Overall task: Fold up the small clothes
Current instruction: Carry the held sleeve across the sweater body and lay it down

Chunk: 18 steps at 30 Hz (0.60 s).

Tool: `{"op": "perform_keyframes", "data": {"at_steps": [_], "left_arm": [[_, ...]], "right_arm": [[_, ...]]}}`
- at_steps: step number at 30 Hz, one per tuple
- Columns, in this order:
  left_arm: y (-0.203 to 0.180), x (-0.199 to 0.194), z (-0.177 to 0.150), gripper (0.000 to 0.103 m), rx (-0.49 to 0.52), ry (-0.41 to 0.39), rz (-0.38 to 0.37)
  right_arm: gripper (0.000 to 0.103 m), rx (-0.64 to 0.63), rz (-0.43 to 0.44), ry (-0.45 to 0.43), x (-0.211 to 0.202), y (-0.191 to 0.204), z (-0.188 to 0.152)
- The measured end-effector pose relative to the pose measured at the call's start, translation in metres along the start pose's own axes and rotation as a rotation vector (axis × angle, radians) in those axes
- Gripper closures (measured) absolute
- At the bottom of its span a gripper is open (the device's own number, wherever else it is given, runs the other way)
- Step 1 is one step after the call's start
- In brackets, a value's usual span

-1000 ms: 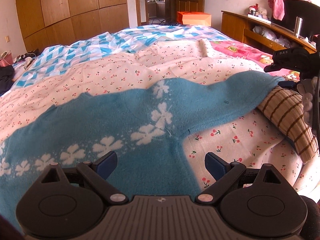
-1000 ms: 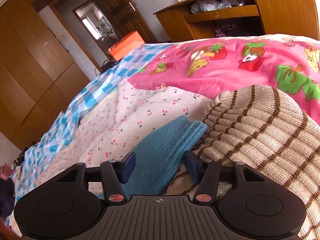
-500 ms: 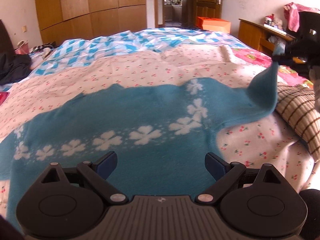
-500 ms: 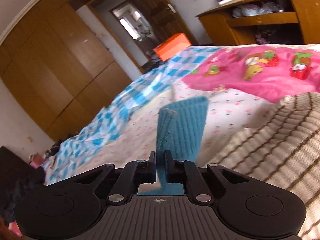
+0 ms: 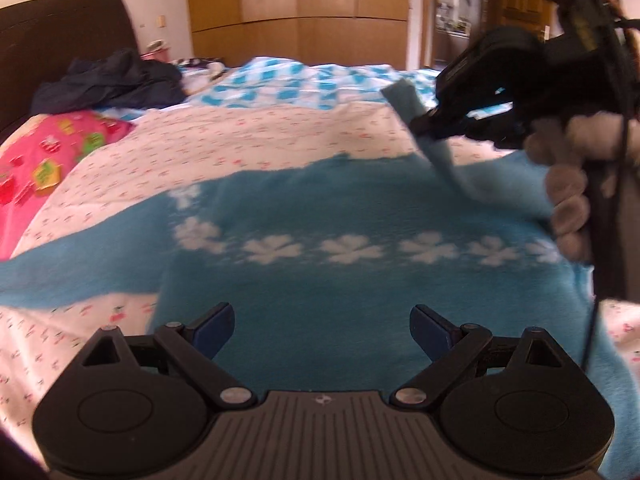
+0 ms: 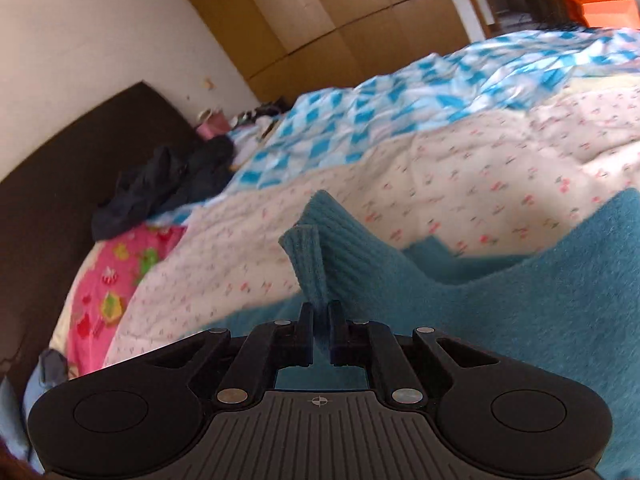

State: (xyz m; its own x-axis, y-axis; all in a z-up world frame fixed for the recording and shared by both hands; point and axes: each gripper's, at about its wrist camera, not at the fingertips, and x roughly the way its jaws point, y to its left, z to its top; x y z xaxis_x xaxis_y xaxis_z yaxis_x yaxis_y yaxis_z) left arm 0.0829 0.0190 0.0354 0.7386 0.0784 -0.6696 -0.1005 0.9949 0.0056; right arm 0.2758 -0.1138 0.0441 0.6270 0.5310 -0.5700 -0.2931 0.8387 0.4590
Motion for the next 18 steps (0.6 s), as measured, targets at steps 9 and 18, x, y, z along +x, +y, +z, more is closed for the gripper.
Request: {"op": "perform_keyframes", "data": {"at_steps": [9, 18], "left_arm": [[0.050, 0.011, -0.014, 0.005, -0.162, 0.023, 0.028], [0.067, 0.012, -0.018, 0.005, -0.239, 0.002, 0.046]], "right_arm": [[0.095, -0.257, -0.041, 0.131, 0.055, 0.064, -0.051], [0.091, -0.418, 0.030, 0.199, 0.054, 0.081, -0.069]]}}
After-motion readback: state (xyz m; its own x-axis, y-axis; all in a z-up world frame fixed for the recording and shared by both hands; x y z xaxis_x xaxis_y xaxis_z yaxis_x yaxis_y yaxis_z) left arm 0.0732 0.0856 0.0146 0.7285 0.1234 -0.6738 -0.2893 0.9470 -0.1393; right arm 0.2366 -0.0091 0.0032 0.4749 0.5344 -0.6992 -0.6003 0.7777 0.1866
